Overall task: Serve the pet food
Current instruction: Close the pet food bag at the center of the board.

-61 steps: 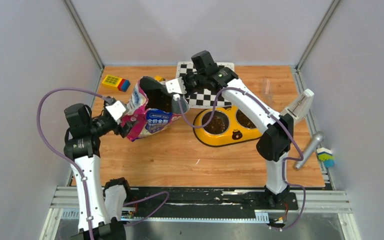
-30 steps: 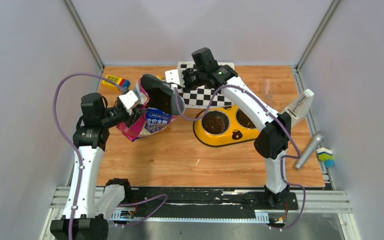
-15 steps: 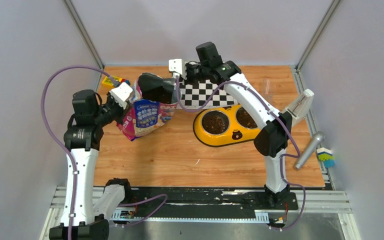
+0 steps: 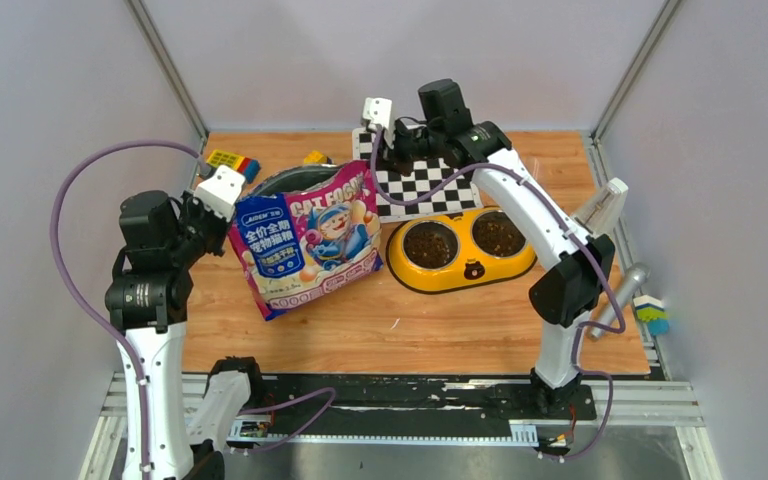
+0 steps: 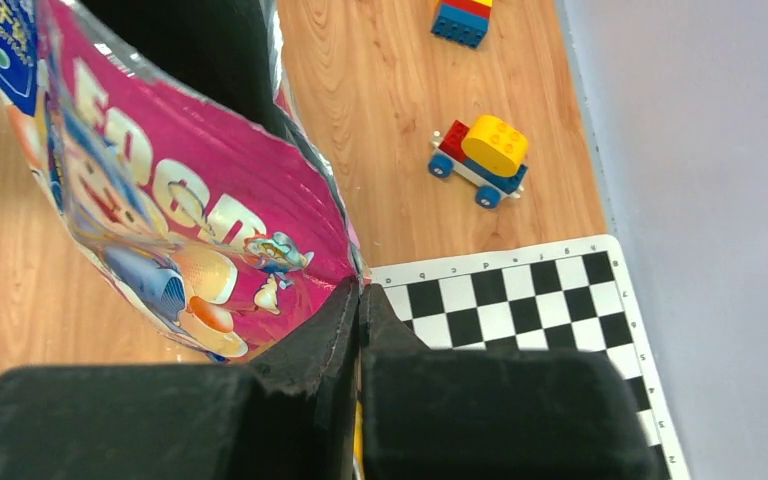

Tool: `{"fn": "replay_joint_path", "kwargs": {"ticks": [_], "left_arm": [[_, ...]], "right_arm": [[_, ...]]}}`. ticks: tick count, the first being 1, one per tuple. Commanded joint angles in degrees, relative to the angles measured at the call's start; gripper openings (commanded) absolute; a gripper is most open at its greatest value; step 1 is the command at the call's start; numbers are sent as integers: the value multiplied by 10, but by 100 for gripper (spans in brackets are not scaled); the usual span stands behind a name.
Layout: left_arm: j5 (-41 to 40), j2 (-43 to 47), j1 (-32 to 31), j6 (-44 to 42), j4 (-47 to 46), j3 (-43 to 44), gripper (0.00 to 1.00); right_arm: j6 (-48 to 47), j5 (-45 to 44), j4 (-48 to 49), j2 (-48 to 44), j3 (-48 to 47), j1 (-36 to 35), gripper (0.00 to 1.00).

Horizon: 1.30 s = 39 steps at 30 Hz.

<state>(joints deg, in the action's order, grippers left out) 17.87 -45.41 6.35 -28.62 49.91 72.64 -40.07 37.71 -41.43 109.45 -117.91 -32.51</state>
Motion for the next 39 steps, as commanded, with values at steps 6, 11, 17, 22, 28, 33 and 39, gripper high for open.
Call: {"fn": "replay_joint_path", "kwargs": {"ticks": [6,11,17,22,28,33,39], "left_arm": [[-168,20,17,-28,-215,5,0],[-184,19,35,-20,-250,-19,0],[-64,20,36,-19,-211,-41,0],[-37,23,36,-23,-195,-51,0],[-37,24,36,-21,-195,-63,0],[-42,23,38,-24,-190,-63,0],[-49,19,38,-33,-190,-57,0]], "right_arm": [[71,13,151,-114,25,68,0],[109,60,166,-128,56,67,0],[9,129,108,-136,81,53,4],[-44,215,52,-106,83,47,76],[-88,201,41,-42,78,9,85],[-74,214,11,0,24,-31,85],[-83,169,9,5,41,-73,85]]}}
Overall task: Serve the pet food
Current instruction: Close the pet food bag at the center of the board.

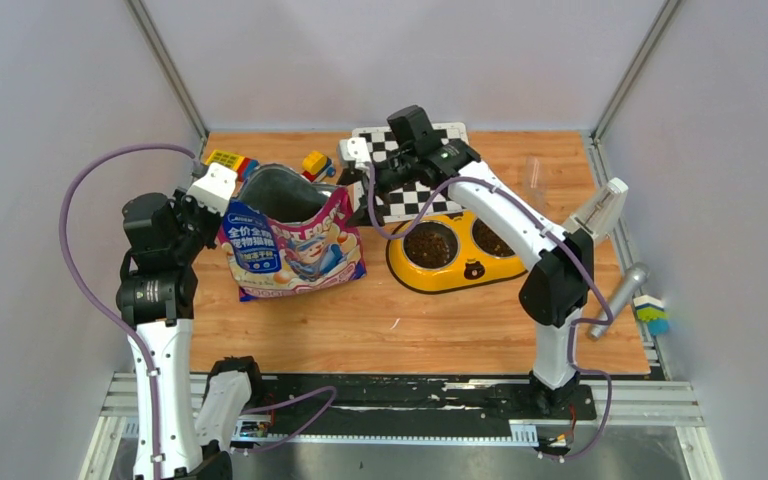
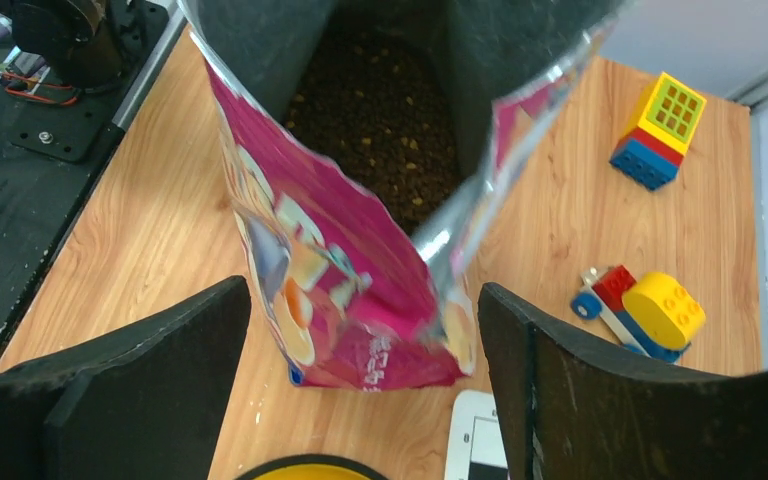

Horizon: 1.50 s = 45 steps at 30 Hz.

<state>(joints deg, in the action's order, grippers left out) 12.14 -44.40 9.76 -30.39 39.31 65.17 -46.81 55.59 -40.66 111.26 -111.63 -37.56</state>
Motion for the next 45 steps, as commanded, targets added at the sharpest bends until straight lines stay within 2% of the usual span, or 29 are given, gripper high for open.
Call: {"fn": "replay_joint_path", "kwargs": {"ticks": [1,6,8,9,10,12,13,14,16,21,25,28,32,37,40,42,43,44,45], "left_arm": [[10,9,4,-14,-84,20,0],[19,9,3,-9,-81,20,0],[20,9,4,-10,-80,19,0],[19,9,3,-10,-80,20,0],[20,9,4,-10,-80,20,0],[19,8,3,-9,-80,22,0],[18,8,3,-9,-80,23,0],[17,8,3,-10,-81,25,0],[2,8,3,-10,-86,27,0],[-116,-2,4,-11,-136,47,0],[-95,-19,3,3,-96,136,0],[-104,-29,3,15,-83,197,0],[-150,-29,3,16,-96,205,0],[-129,-31,3,8,-93,191,0],[-60,-27,3,-1,-59,180,1],[7,-29,3,-11,-30,173,18],[34,-31,3,-20,-21,169,36],[100,-39,3,-27,7,170,44],[133,-45,3,-48,23,173,56]], "right_arm": [[-9,-22,8,-9,-22,-27,85],[29,-38,34,4,-41,-32,86],[28,-49,32,12,-50,-37,81],[26,-53,29,16,-53,-39,73],[23,-57,22,21,-60,-41,59],[27,-66,14,32,-75,-43,23],[30,-76,9,38,-83,-44,8],[31,-87,3,42,-92,-44,0],[28,-126,-9,42,-103,-44,0],[16,-196,-10,-1,-123,-21,0],[50,-188,7,-42,-172,-6,0],[78,-173,52,-82,-148,-2,0],[107,-159,83,-107,-126,2,0],[113,-164,92,-95,-136,5,0],[100,-157,89,-103,-80,5,0],[91,-158,93,-110,-36,5,0],[89,-159,95,-113,-18,5,0],[88,-157,96,-115,-5,6,0],[88,-153,96,-116,5,6,0]]}}
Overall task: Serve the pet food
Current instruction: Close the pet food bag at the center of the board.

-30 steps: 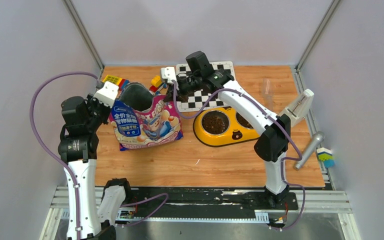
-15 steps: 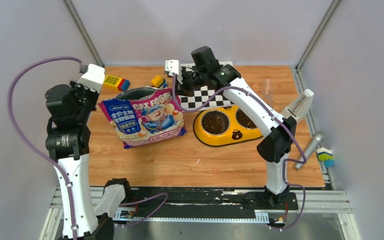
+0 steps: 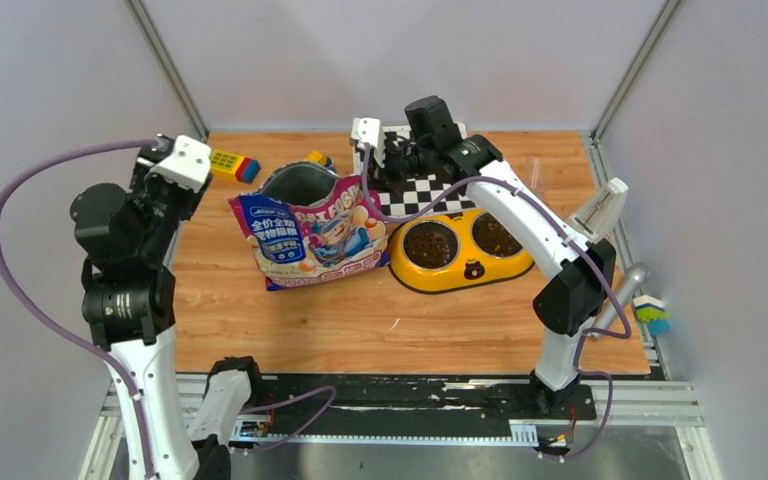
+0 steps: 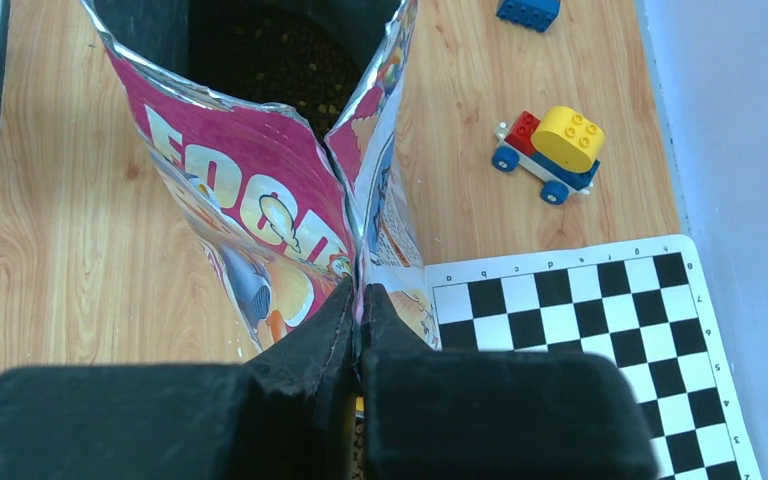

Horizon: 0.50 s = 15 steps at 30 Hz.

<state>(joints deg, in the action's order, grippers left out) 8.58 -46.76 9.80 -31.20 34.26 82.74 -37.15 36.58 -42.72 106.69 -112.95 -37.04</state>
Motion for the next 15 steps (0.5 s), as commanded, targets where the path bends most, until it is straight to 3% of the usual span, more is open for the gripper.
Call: {"fn": "replay_joint_path", "kwargs": {"ticks": [1,4,8,15], "left_arm": [[228,-32,3,-47,93,-1,60],[333,-60,2,-79,119,12,71],[400,-99,-9,-104,134,24,73],[362,-164,-43,-198,191,20,71]], "right_arm": [[-9,41,117,-72,24,1,0],[-9,39,115,-71,30,1,0],[-5,38,112,-73,21,9,0],[-8,64,93,-82,9,29,0]]}}
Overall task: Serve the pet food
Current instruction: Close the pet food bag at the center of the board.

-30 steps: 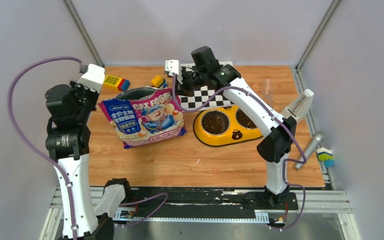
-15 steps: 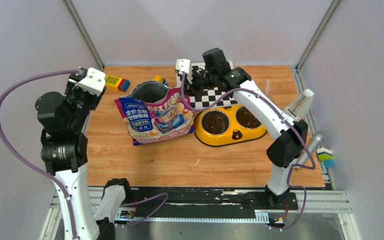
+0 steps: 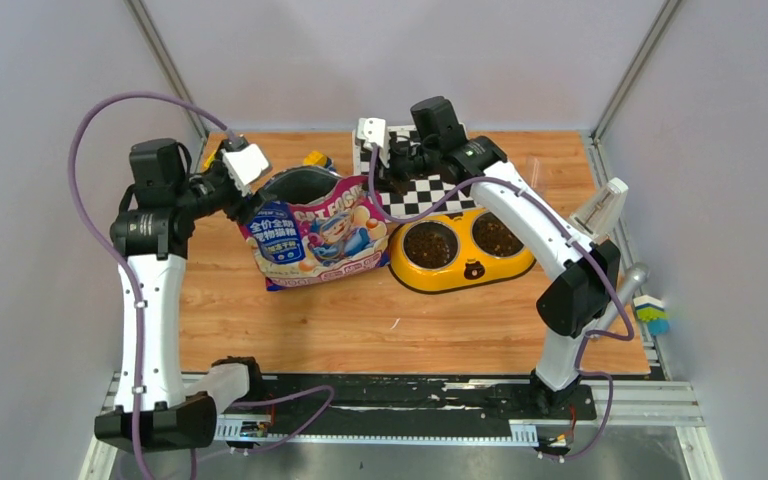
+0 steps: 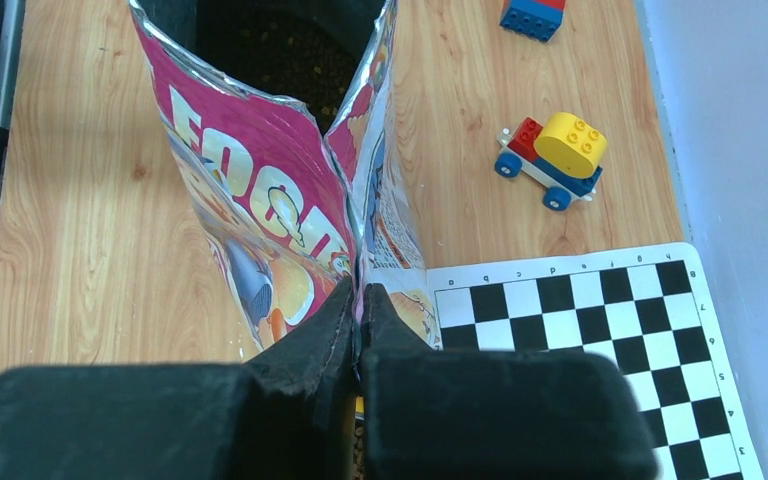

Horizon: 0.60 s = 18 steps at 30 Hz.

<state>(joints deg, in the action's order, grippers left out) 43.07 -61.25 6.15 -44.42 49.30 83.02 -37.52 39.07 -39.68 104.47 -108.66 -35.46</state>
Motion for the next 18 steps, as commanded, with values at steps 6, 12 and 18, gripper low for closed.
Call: {"fn": "replay_joint_path", "kwargs": {"ticks": [6,12,18], "left_arm": [[-2,-41,-7,-110,94,42,68],[18,-56,55,-82,107,94,69],[106,-69,111,-178,204,145,71]], "right_arm": [[-25,32,51,-66,-23,14,0],[-30,25,50,-64,-13,18,0],[-30,25,50,-61,-15,19,0]]}}
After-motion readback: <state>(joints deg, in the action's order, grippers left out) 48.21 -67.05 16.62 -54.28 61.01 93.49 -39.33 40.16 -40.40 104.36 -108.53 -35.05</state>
